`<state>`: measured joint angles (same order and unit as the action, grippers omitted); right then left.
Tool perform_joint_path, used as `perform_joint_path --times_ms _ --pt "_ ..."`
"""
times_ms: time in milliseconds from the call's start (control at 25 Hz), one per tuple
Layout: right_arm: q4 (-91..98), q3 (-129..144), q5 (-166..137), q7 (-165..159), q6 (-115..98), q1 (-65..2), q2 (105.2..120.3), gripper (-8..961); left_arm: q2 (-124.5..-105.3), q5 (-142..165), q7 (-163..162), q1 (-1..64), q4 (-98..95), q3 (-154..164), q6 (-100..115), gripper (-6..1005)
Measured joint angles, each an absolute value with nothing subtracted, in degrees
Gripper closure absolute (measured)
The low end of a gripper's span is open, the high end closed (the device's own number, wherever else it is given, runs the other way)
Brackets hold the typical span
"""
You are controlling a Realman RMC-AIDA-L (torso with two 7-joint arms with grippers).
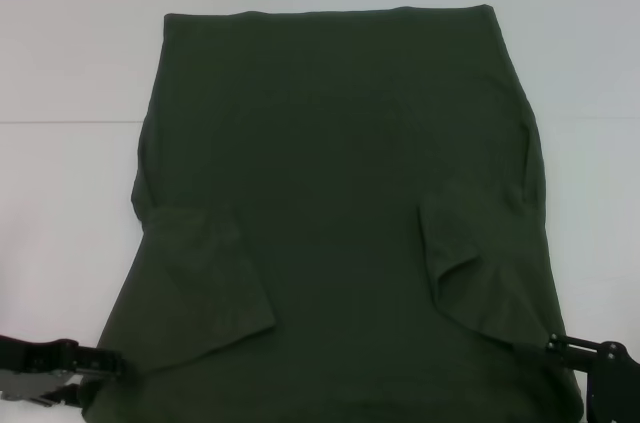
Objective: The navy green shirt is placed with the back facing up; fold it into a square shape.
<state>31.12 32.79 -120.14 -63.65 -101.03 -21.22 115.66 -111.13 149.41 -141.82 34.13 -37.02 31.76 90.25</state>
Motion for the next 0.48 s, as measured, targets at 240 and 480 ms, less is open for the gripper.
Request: perform_joint_path --times_ms 240,480 --pt "31.1 32.8 -120.1 -63.7 -100.9 -21.5 115.75 80 -112.0 149.3 -141.8 35.1 -36.8 32.8 90.6 112" --pt "31.1 32.8 -120.1 -64.1 -100.8 -21.7 115.72 81 -112.68 149.4 -141.9 35.8 -37.3 33.9 90.3 137"
